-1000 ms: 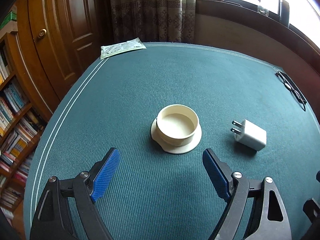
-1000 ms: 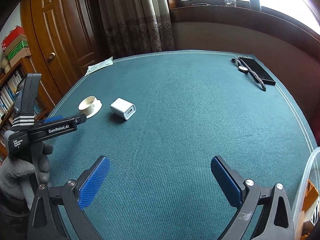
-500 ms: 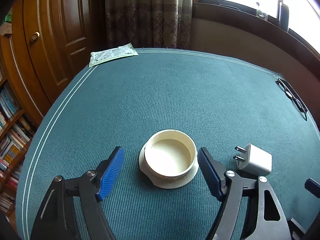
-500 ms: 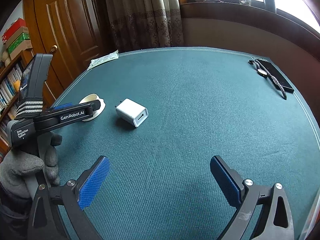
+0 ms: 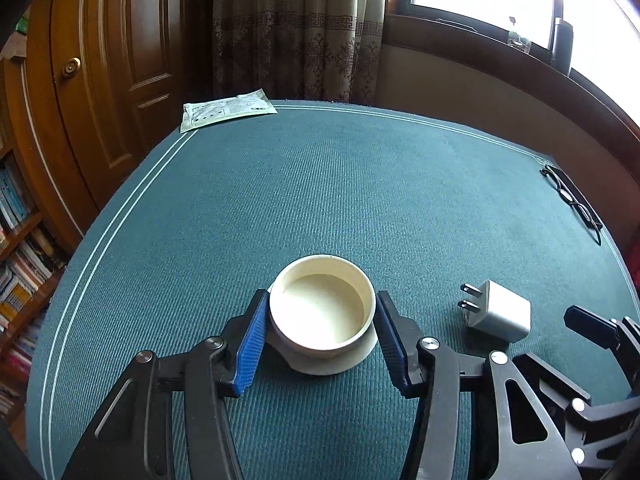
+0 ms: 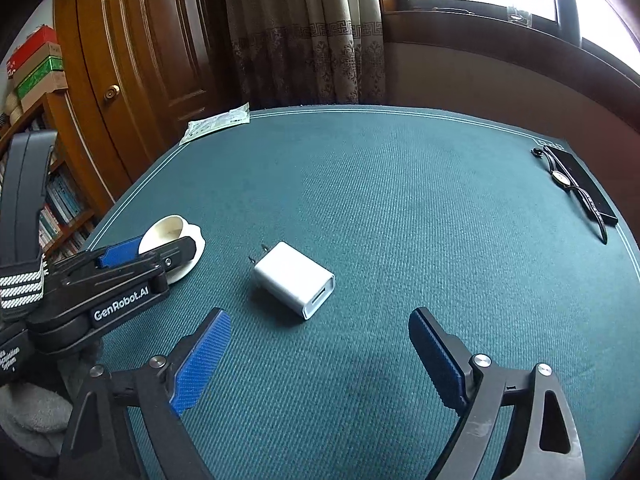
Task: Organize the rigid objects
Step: 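Grasp the white cup with the left tool while the right grasps the white charger, then lift the cup and charger and carry both over the clear basin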
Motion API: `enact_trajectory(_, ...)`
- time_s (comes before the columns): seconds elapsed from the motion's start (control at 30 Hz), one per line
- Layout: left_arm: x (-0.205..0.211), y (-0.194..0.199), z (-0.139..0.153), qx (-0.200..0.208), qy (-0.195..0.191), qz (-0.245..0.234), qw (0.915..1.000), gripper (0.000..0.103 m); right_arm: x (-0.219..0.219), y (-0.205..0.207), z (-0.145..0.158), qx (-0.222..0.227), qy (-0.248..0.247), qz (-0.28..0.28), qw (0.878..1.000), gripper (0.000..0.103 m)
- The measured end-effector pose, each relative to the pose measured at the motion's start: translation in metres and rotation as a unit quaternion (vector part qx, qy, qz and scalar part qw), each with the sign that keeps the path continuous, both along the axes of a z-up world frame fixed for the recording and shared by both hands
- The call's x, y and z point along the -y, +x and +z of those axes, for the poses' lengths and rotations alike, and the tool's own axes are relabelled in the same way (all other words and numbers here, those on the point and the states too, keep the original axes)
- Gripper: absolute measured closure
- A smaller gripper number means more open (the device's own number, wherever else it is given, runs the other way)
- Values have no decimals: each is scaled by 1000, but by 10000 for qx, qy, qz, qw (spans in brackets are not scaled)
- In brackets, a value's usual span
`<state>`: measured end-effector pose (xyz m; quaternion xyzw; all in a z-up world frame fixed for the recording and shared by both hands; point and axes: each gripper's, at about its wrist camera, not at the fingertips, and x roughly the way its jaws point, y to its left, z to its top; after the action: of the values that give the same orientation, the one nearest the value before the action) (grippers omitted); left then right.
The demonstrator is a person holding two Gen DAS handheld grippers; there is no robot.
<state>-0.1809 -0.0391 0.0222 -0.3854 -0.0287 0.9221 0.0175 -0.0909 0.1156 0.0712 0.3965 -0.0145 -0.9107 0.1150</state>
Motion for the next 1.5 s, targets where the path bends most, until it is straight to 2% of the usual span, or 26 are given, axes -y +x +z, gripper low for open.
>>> enact_trajectory(0.2,3,5,3,-44,19,73,10000,50,11,-19,-2,31,3,-10,10000,17)
enact_trajectory(0.37,3,6,3,-40,31,82,10000,50,19,-30,-8,114,49,-1,9999,27)
enact_trajectory(0.53,3,7,1,-24,43,92,9999,50,20,-29,-11,154,114,-11,9998,48)
enact_trajectory(0.97,-6,12,2,-55,24,-28,10000,50,10,0,-6,129,158,-6,9998,49)
enact_trajectory(1.5,-45,41,17,-234,-1,-606,9979,50,-46,68,16,-15,138,-388,9992,49)
